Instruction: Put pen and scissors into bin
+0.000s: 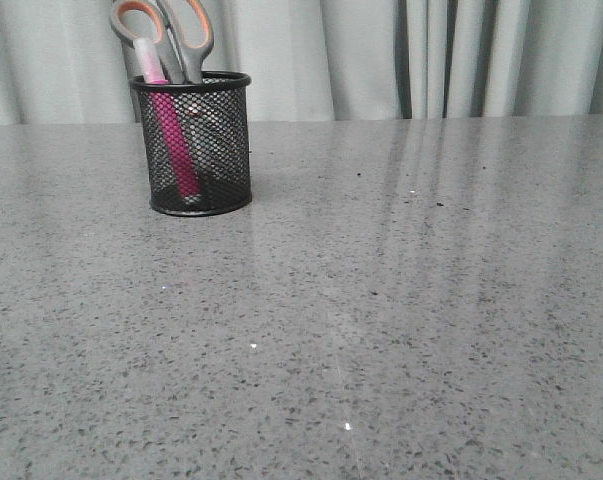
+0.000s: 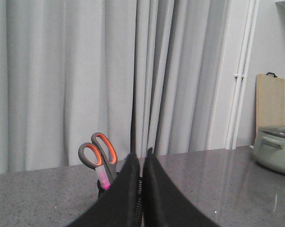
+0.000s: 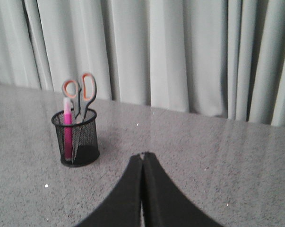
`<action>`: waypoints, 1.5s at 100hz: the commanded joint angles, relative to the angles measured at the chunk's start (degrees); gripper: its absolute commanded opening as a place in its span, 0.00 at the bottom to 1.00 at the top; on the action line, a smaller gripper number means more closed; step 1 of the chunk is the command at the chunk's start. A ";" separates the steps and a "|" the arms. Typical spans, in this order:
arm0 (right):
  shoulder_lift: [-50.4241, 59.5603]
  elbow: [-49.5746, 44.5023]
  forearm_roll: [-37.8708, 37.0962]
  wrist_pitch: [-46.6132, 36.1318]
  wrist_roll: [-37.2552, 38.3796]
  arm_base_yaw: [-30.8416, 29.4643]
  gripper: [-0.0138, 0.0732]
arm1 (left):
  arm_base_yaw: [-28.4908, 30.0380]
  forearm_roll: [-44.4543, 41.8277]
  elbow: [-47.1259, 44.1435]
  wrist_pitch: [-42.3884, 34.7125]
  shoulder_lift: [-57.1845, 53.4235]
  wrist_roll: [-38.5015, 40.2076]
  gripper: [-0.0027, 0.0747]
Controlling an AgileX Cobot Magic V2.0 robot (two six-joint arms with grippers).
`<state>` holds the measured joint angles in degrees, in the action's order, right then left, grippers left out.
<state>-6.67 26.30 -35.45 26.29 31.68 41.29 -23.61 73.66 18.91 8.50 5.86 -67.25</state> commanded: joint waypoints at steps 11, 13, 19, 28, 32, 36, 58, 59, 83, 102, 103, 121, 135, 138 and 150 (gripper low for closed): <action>4.62 0.97 -2.28 -3.46 -0.54 0.11 0.07 | 0.08 1.36 1.38 -1.33 0.74 0.52 0.01; 4.61 0.97 -2.28 -3.46 -0.54 0.11 0.07 | 0.08 1.36 1.38 -1.33 0.74 0.52 0.01; 4.61 0.97 -2.28 -3.46 -0.54 0.11 0.07 | 0.08 1.36 1.38 -1.33 0.74 0.52 0.01; 4.61 0.97 -2.28 -3.46 -0.54 0.11 0.07 | 0.08 1.36 1.38 -1.43 0.74 0.52 0.01; 4.61 0.97 -2.28 -3.46 -0.54 0.11 0.07 | 0.08 1.36 1.38 -1.43 0.74 0.52 0.01; 4.61 0.97 -2.28 -3.46 -0.54 0.11 0.07 | 0.08 1.36 1.38 -1.43 0.74 0.52 0.01; 4.61 0.97 -2.28 -3.46 -0.54 0.11 0.07 | 0.08 1.47 1.38 -1.58 0.74 0.52 0.01; 4.61 0.97 -2.28 -3.46 -0.54 0.11 0.07 | 0.08 1.29 1.38 -1.58 0.74 0.52 0.01; 4.61 0.97 -2.28 -3.46 -0.54 0.11 0.07 | 2.91 -53.47 -1.68 -0.44 0.74 28.11 0.01; 4.61 0.97 -2.28 -3.46 -0.54 0.11 0.07 | 11.52 -77.29 -12.09 -4.93 0.64 59.05 0.01; 4.61 0.97 -2.28 -3.46 -0.54 0.11 0.07 | 11.84 -76.79 -12.53 -5.60 0.64 59.16 0.01; 4.61 0.97 -2.28 -3.46 -0.54 0.11 0.07 | 17.03 -68.34 -21.68 -11.04 -0.86 60.52 0.01; 4.61 0.97 -2.28 -3.46 -0.54 0.11 0.07 | 19.07 -68.56 -21.53 2.20 -4.32 60.42 0.01; 4.61 0.97 -2.28 -3.46 -0.54 0.11 0.07 | 19.20 -68.45 -21.53 4.31 -5.18 60.42 0.01; 4.61 0.97 -2.28 -3.46 -0.54 0.11 0.07 | 19.41 -67.73 -21.53 7.98 -8.03 60.42 0.01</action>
<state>-1.32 25.95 -35.80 26.29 31.56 41.39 -4.48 4.50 -0.11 17.82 -0.19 -7.49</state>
